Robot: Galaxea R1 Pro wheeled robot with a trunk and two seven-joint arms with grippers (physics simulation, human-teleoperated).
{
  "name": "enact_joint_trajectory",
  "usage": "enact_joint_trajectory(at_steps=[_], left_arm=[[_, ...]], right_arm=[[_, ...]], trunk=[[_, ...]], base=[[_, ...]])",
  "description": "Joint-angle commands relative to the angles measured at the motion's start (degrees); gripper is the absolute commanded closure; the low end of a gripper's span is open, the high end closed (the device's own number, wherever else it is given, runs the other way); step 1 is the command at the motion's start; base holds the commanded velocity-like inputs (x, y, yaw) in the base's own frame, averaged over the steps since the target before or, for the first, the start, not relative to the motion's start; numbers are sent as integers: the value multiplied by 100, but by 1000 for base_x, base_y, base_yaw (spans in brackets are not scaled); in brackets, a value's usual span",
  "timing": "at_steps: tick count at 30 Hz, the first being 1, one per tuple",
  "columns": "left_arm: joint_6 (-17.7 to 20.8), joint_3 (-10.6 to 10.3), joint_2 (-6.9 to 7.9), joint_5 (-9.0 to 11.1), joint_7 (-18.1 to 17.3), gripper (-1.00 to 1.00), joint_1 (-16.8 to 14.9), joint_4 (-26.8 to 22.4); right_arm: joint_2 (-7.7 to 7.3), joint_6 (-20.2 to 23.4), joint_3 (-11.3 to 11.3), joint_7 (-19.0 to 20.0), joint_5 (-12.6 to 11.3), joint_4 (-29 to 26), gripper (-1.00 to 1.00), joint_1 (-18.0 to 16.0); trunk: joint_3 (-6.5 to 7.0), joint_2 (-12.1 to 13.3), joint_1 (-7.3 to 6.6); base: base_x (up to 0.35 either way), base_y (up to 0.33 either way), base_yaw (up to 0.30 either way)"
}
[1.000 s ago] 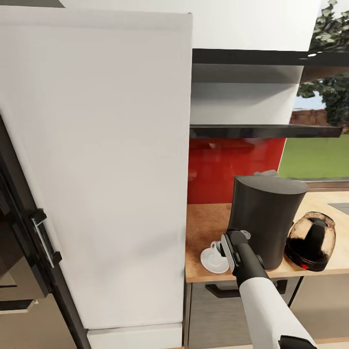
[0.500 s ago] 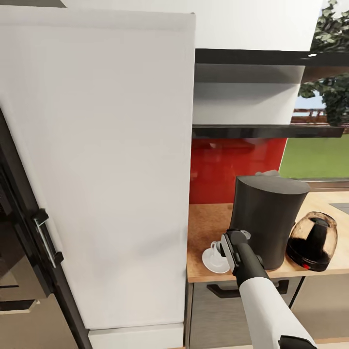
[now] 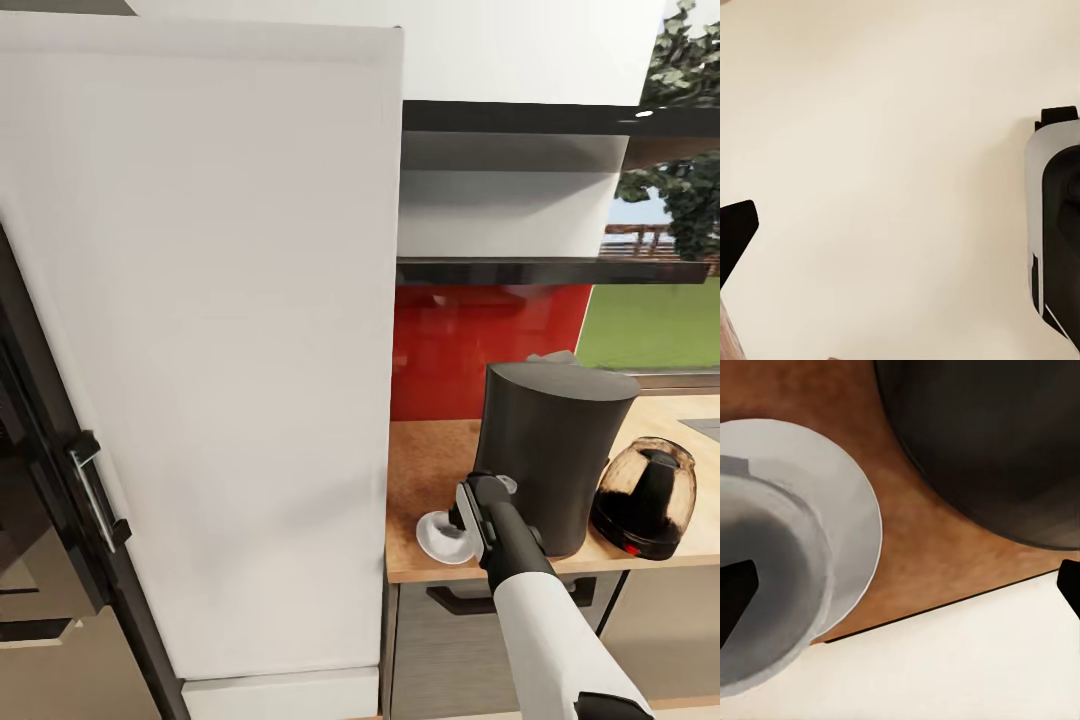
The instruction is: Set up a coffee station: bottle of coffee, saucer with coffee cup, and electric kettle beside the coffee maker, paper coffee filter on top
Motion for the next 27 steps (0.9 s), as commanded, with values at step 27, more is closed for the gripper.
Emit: enact_joint_trajectory(at_steps=[27], left_arm=[[43,3,0,-57,9,-100,1,-10]], right_arm=[[7,25,-18,30,55,-18,-100,-2]], trunk=[[-2,-4,2]], base=[[0,0,0]])
